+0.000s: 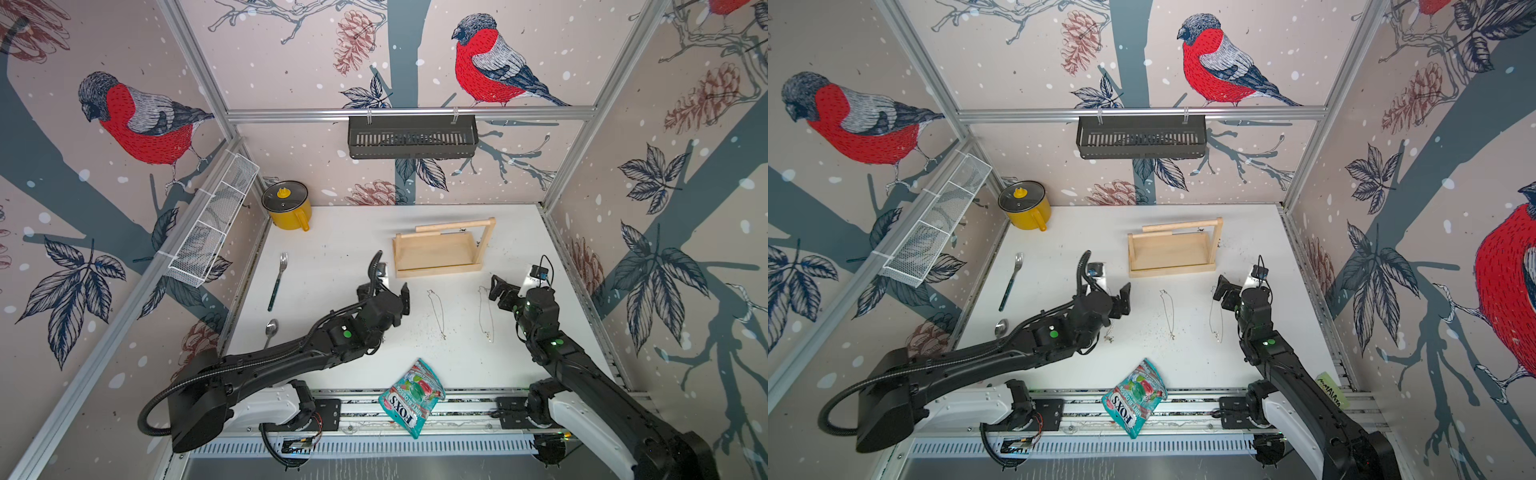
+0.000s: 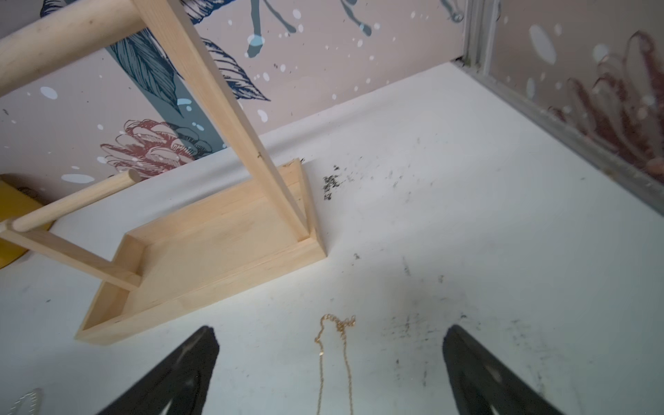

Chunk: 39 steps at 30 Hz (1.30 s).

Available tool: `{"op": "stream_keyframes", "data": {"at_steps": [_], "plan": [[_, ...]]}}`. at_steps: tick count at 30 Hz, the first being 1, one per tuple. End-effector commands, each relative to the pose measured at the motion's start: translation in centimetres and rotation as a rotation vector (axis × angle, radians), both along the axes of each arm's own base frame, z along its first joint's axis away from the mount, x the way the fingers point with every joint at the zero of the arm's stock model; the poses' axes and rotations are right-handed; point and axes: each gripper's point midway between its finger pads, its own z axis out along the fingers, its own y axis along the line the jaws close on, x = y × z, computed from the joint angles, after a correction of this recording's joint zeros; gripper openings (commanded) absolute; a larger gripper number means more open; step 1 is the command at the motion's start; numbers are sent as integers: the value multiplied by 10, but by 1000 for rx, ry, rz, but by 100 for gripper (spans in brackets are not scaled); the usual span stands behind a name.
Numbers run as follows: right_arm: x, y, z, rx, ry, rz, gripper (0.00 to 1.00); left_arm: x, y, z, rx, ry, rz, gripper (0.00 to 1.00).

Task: Take the necklace off the jewelry display stand
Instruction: Reset both arms

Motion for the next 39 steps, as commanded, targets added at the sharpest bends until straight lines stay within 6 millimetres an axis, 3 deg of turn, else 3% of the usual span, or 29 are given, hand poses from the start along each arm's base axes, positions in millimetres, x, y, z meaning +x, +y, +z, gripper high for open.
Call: {"op": "stream_keyframes", "data": {"at_steps": [1, 3, 7, 10, 15, 20, 24, 27, 31, 34, 39], "plan": [[0, -34, 44, -54, -264, -160, 99, 13, 80, 14, 100, -100, 305, 97], [0, -32, 54, -130, -313, -125, 100, 21, 117, 13, 63, -130, 415, 97], [10, -42, 51, -279, -255, -179, 100, 27, 180, -2, 21, -139, 589, 97], [10, -54, 42, -334, -242, -243, 100, 28, 205, -8, 87, -140, 647, 96], [19, -58, 16, -399, -199, -249, 99, 38, 216, -13, 242, -126, 657, 97], [39, -41, 15, -492, -218, -196, 100, 45, 235, -38, 276, -65, 705, 96], [48, -31, 11, -466, -236, -136, 99, 46, 242, -47, 268, -89, 693, 96], [33, -49, 16, -427, -299, -239, 99, 42, 240, -52, 282, -136, 640, 96], [28, -54, 4, -356, -287, -178, 100, 36, 243, -59, 261, -184, 606, 96], [35, -58, 9, -382, -314, -234, 99, 44, 240, -59, 228, -187, 563, 96], [60, -68, -10, -339, -176, -238, 100, 64, 236, -55, 226, -213, 512, 97]]}}
